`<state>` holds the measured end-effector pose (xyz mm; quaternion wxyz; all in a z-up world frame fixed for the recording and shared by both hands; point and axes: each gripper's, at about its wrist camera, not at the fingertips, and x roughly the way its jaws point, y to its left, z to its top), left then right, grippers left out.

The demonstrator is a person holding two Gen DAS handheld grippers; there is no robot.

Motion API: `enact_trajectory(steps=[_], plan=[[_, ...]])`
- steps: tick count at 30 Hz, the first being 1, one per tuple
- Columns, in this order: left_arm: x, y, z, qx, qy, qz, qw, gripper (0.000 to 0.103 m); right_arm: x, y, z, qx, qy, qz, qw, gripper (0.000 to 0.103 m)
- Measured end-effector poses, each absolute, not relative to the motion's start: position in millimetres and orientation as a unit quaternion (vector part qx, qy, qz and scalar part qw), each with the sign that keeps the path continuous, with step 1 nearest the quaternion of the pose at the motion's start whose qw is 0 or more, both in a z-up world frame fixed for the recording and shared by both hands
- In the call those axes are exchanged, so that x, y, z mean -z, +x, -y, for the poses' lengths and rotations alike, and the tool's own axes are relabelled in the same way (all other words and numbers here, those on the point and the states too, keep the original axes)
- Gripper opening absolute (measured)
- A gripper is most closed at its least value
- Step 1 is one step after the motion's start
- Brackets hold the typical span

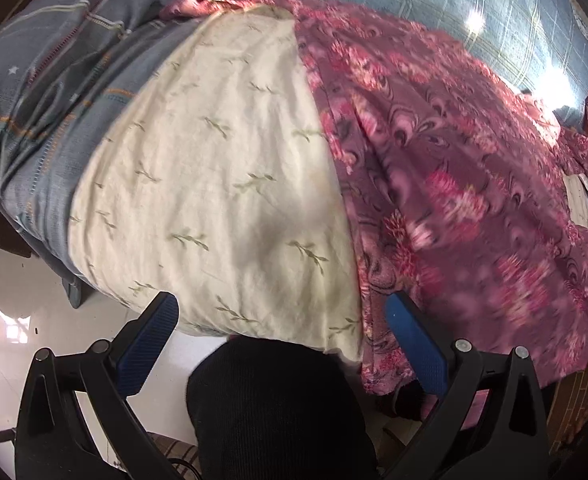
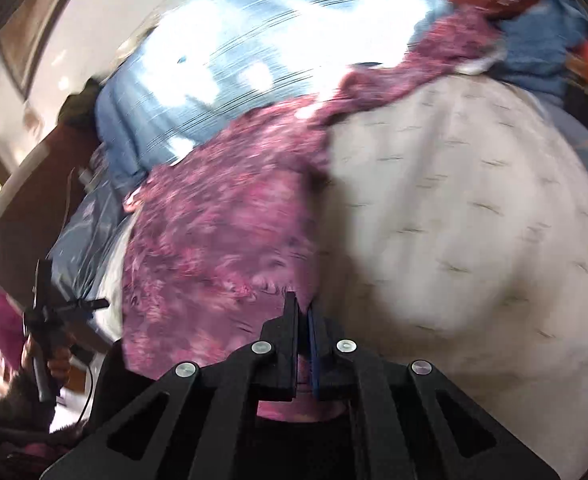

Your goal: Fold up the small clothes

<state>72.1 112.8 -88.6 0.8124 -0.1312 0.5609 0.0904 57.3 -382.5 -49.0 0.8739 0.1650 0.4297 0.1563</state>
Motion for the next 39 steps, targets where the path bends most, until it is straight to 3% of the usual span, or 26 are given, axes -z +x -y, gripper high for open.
enact_trajectory(steps=[8, 16, 22, 25, 26, 27, 31, 32, 34, 35, 39], plan=[[119, 76, -97, -0.071, -0.129, -0.615, 0.775, 0.103, 62, 64, 374, -0.155, 0.169, -0.444, 0.866, 0.004], [127, 78, -79, -0.06, -0.129, -0.613, 0.777, 0.101, 73, 66, 385, -0.15, 0.203, -0.455, 0.854, 0.008], [117, 63, -81, -0.059, -0.157, -0.584, 0.794, 0.072, 74, 66, 383, -0.15, 0.203, -0.452, 0.855, 0.008], [107, 53, -88, -0.056, -0.165, -0.577, 0.798, 0.036, 71, 67, 379, -0.153, 0.197, -0.452, 0.857, 0.008], [103, 49, -92, -0.049, -0.174, -0.575, 0.798, 0.014, 70, 66, 378, -0.154, 0.197, -0.451, 0.857, 0.008], [99, 46, -97, -0.032, -0.188, -0.572, 0.798, 0.004, 69, 66, 377, -0.154, 0.197, -0.449, 0.858, 0.008], [93, 38, -91, -0.024, -0.172, -0.572, 0.801, 0.005, 68, 67, 377, -0.149, 0.201, -0.451, 0.857, 0.009], [90, 41, -93, -0.025, -0.164, -0.571, 0.804, 0.01, 68, 67, 378, -0.148, 0.204, -0.452, 0.856, 0.009], [91, 39, -82, -0.022, -0.147, -0.574, 0.805, 0.037, 69, 67, 378, -0.146, 0.207, -0.452, 0.855, 0.009], [93, 35, -78, -0.027, -0.14, -0.575, 0.806, 0.056, 69, 66, 379, -0.145, 0.207, -0.453, 0.855, 0.009], [95, 24, -68, -0.008, -0.137, -0.574, 0.807, 0.063, 70, 66, 380, -0.142, 0.209, -0.457, 0.853, 0.009]])
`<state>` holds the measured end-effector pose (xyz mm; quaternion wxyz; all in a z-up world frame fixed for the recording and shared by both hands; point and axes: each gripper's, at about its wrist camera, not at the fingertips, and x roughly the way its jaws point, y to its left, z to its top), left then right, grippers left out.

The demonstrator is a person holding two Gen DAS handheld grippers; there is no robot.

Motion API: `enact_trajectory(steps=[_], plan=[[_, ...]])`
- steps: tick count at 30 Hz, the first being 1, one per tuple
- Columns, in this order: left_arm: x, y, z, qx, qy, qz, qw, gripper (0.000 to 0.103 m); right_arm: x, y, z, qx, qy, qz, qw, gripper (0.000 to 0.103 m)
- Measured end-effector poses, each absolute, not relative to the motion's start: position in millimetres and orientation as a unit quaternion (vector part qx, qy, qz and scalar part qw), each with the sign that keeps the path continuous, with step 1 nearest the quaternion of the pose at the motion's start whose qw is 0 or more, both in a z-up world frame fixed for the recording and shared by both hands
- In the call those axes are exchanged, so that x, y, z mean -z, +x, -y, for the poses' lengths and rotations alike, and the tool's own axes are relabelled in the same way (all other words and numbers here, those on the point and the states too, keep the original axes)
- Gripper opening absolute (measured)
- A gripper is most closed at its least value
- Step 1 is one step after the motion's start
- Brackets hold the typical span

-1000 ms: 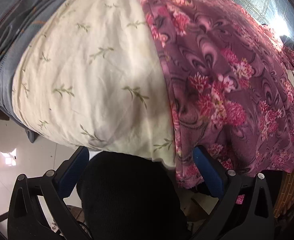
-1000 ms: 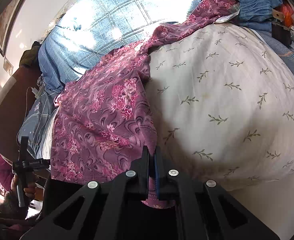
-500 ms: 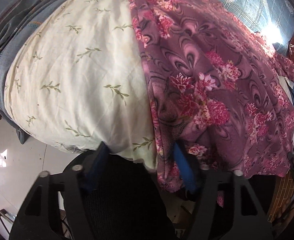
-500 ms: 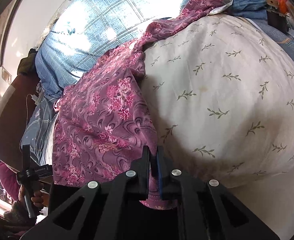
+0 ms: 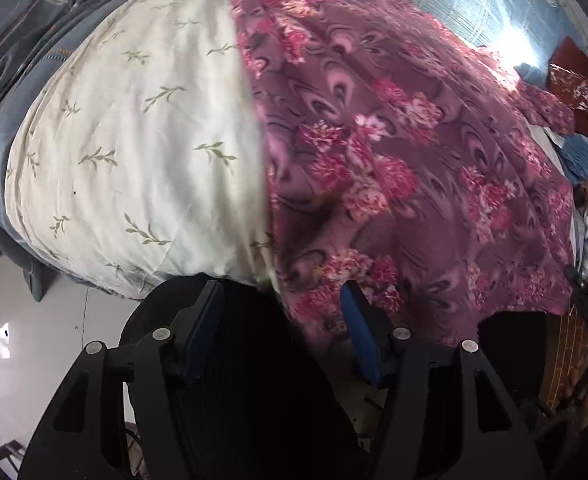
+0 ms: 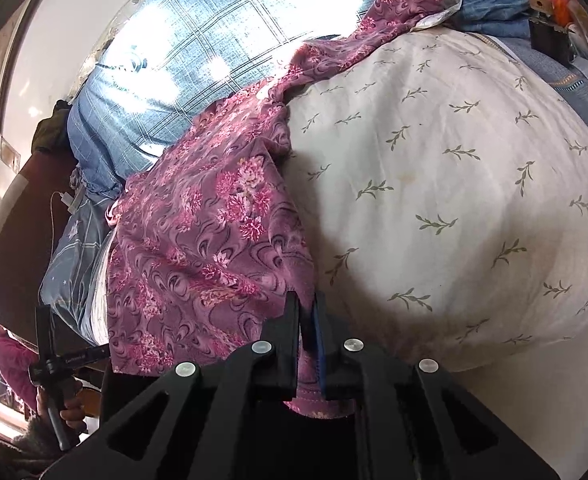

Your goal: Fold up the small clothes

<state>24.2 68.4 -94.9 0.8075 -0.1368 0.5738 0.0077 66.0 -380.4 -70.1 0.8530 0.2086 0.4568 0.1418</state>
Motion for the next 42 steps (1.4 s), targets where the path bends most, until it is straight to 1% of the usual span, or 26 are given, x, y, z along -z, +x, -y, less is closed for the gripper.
enact_trajectory(steps=[2, 3, 4, 5, 6, 7, 8, 11, 15, 18, 22, 25, 27, 30, 32, 34, 35, 39, 40, 41, 42], plan=[[101, 27, -63, 0.001, -0.14, -0.576, 0.805, 0.064, 71, 67, 380, -0.141, 0.206, -0.458, 0.853, 0.009], [102, 28, -60, 0.007, -0.15, -0.574, 0.805, 0.062, 72, 68, 379, -0.14, 0.206, -0.46, 0.852, 0.009], [106, 31, -59, 0.02, -0.159, -0.576, 0.802, 0.053, 72, 68, 379, -0.14, 0.207, -0.461, 0.852, 0.009], [111, 33, -55, 0.027, -0.164, -0.585, 0.793, 0.018, 72, 69, 378, -0.141, 0.206, -0.462, 0.851, 0.009], [115, 35, -55, 0.02, -0.159, -0.593, 0.789, 0.015, 72, 69, 377, -0.141, 0.204, -0.462, 0.851, 0.009], [117, 38, -58, 0.022, -0.164, -0.592, 0.789, 0.013, 72, 68, 376, -0.142, 0.202, -0.462, 0.852, 0.009], [116, 37, -61, 0.019, -0.17, -0.591, 0.789, 0.007, 71, 68, 375, -0.143, 0.2, -0.461, 0.853, 0.009], [106, 26, -80, 0.019, -0.197, -0.59, 0.783, 0.003, 67, 67, 375, -0.146, 0.196, -0.457, 0.855, 0.009], [77, 13, -110, 0.004, -0.203, -0.557, 0.805, 0.003, 55, 63, 367, -0.167, 0.179, -0.449, 0.859, 0.005], [56, 3, -136, -0.006, -0.235, -0.525, 0.818, 0.002, 41, 57, 358, -0.192, 0.171, -0.434, 0.863, 0.004], [34, -15, -170, -0.021, -0.263, -0.499, 0.825, 0.002, 26, 52, 351, -0.229, 0.189, -0.425, 0.855, 0.004], [41, -21, -176, -0.036, -0.257, -0.507, 0.822, 0.003, 27, 50, 345, -0.226, 0.17, -0.439, 0.853, 0.004], [61, -14, -163, -0.041, -0.258, -0.53, 0.807, 0.003, 41, 53, 344, -0.213, 0.172, -0.466, 0.842, 0.004], [87, -18, -165, -0.051, -0.267, -0.554, 0.787, 0.003, 67, 55, 346, -0.192, 0.183, -0.501, 0.824, 0.004], [93, -18, -166, -0.057, -0.267, -0.561, 0.782, 0.003, 81, 55, 347, -0.175, 0.184, -0.523, 0.813, 0.004], [88, -19, -170, -0.049, -0.272, -0.559, 0.782, 0.004, 84, 54, 352, -0.165, 0.194, -0.531, 0.808, 0.004], [82, -22, -172, -0.05, -0.267, -0.554, 0.787, 0.006, 81, 54, 355, -0.164, 0.199, -0.527, 0.81, 0.009], [43, -32, -184, -0.085, -0.205, -0.524, 0.823, 0.007, 53, 55, 373, -0.137, 0.183, -0.488, 0.842, 0.009], [32, -32, -187, -0.088, -0.194, -0.511, 0.832, 0.01, 45, 58, 375, -0.135, 0.178, -0.479, 0.849, 0.01], [21, -30, -189, -0.09, -0.183, -0.498, 0.843, 0.017, 38, 64, 376, -0.134, 0.17, -0.469, 0.856, 0.01], [13, -24, -188, -0.092, -0.172, -0.488, 0.851, 0.03, 32, 73, 375, -0.134, 0.162, -0.462, 0.861, 0.011]])
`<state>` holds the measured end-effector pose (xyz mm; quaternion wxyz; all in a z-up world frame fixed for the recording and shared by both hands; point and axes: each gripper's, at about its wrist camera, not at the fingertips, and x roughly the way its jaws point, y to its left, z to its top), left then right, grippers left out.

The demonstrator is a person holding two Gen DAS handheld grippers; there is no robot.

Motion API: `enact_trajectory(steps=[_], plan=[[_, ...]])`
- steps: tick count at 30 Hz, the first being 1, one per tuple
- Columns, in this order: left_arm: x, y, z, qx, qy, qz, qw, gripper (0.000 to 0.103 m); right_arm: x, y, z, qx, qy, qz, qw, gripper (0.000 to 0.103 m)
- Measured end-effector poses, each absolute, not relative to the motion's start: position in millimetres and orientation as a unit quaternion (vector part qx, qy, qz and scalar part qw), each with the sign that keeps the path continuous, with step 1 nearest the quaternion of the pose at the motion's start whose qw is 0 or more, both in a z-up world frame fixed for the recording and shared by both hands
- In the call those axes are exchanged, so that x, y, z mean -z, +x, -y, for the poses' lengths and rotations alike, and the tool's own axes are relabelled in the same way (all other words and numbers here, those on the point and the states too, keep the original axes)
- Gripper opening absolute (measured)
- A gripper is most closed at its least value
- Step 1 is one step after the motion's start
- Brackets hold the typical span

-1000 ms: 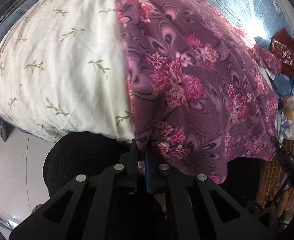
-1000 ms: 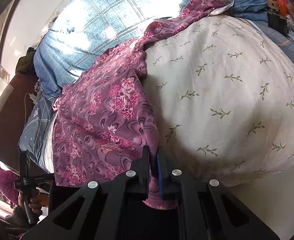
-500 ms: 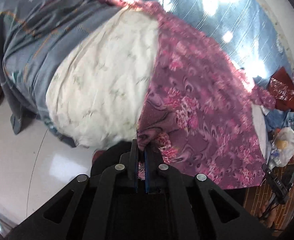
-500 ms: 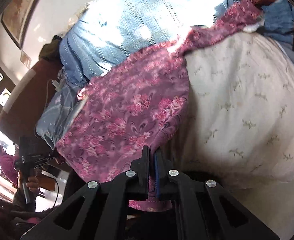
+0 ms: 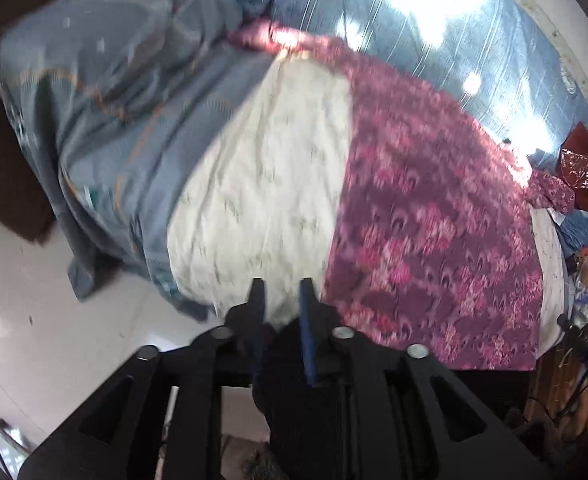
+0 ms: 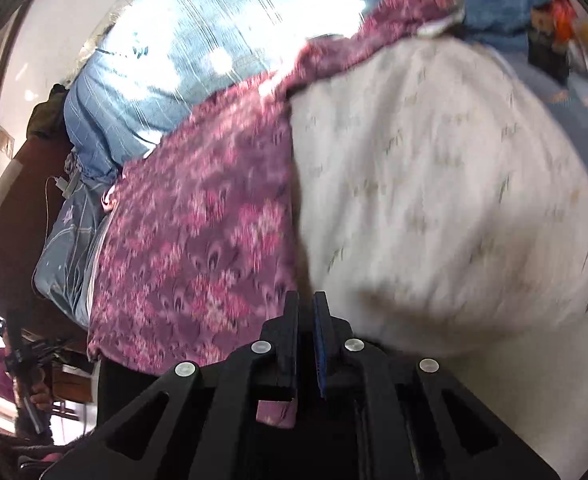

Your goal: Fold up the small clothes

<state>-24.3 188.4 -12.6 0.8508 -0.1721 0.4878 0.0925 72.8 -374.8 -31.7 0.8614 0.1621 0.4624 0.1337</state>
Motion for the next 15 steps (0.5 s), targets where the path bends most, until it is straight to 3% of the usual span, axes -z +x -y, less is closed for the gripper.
enact_trajectory(steps=[1, 2, 3, 5, 15], plan=[[5, -17, -185, -0.096, -0.161, -0.478, 0.858, 0.037, 27, 83, 376, -0.134, 0.159, -0.457, 0.865, 0.011], [-1, -6, -180, -0.096, -0.152, -0.468, 0.865, 0.048, 23, 97, 375, -0.134, 0.163, -0.451, 0.867, 0.016], [-5, 7, -173, -0.094, -0.146, -0.462, 0.87, 0.052, 23, 108, 375, -0.133, 0.168, -0.446, 0.869, 0.025], [-6, 39, -154, -0.073, -0.14, -0.464, 0.872, 0.053, 24, 133, 378, -0.122, 0.183, -0.437, 0.872, 0.032], [14, 213, -52, -0.032, -0.095, -0.484, 0.87, 0.053, 3, 257, 478, 0.022, 0.233, -0.368, 0.9, 0.036]])
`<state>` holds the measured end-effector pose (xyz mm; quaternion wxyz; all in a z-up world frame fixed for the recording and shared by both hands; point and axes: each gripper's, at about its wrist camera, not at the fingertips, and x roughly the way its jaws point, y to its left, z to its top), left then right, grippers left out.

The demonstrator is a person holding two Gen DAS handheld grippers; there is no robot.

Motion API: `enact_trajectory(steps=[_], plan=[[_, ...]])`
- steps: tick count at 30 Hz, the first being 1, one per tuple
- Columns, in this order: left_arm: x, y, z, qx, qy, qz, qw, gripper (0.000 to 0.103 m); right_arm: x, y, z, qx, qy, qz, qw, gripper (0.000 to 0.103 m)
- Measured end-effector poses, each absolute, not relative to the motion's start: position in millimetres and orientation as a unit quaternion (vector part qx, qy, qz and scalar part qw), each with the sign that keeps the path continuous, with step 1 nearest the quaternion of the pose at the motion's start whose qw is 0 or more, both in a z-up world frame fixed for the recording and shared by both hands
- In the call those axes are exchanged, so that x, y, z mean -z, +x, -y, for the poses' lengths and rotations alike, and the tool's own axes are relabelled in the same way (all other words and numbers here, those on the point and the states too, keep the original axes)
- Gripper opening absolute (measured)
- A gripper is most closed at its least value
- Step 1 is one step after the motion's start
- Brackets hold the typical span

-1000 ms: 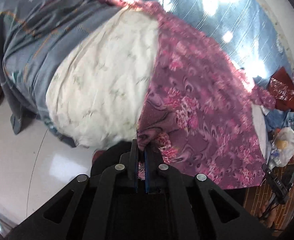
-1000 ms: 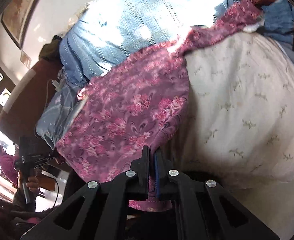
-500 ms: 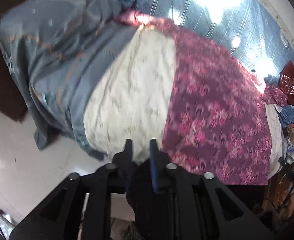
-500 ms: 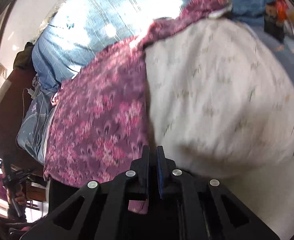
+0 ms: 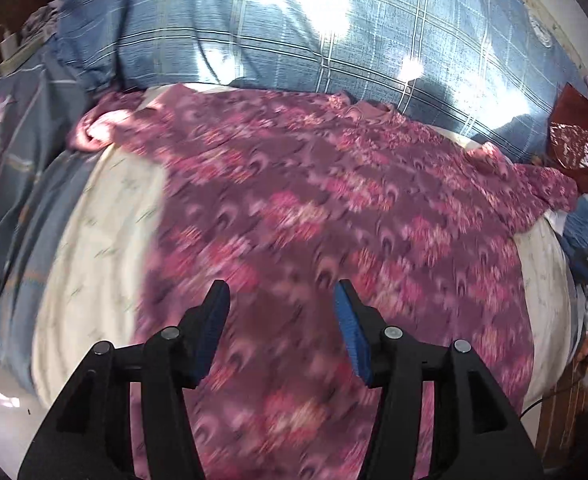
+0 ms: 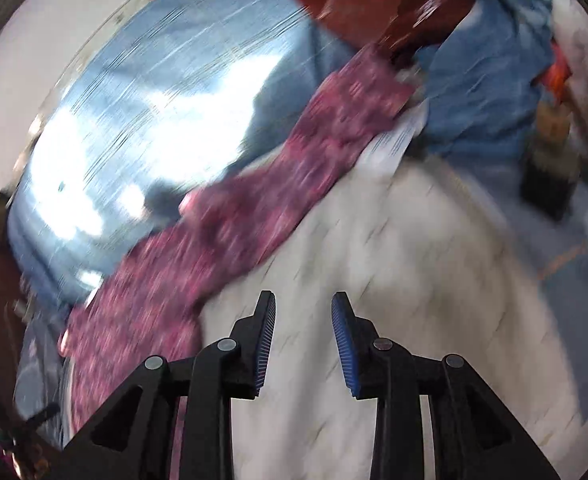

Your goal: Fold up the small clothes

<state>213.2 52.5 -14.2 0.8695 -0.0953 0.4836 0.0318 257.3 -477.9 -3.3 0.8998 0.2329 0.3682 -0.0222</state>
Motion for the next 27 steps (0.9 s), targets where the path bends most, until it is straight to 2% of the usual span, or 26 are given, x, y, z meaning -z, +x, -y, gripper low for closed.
enact_trajectory(steps=[3, 7, 9, 14, 15, 16, 17, 21, 27], plan=[[35, 249, -38, -0.039, -0.108, -0.487, 0.866, 0.054, -4, 298, 508, 0.05, 0.235, -0.351, 0.905, 0.045], [71, 274, -21, -0.042, -0.093, -0.518, 0.849, 0.054, -5, 339, 527, 0.096, 0.208, -0.329, 0.916, 0.048], [71, 273, -11, -0.045, -0.058, -0.498, 0.864, 0.056, -4, 357, 531, 0.116, 0.183, -0.319, 0.923, 0.059], [74, 275, -11, -0.036, -0.062, -0.496, 0.865, 0.065, 6, 389, 538, 0.134, 0.14, -0.322, 0.926, 0.059], [75, 276, -12, -0.036, -0.065, -0.496, 0.865, 0.067, 8, 394, 544, 0.13, 0.145, -0.328, 0.925, 0.05], [75, 276, -13, -0.036, -0.067, -0.495, 0.866, 0.068, 11, 397, 547, 0.118, 0.151, -0.332, 0.923, 0.037], [75, 277, -12, -0.036, -0.068, -0.494, 0.866, 0.07, 12, 398, 548, 0.105, 0.157, -0.336, 0.923, 0.011], [76, 279, -10, -0.037, -0.068, -0.491, 0.868, 0.074, -2, 390, 539, 0.073, 0.165, -0.326, 0.928, 0.012], [75, 279, -16, -0.029, -0.088, -0.488, 0.868, 0.074, -27, 364, 498, 0.009, 0.21, -0.309, 0.927, 0.011]])
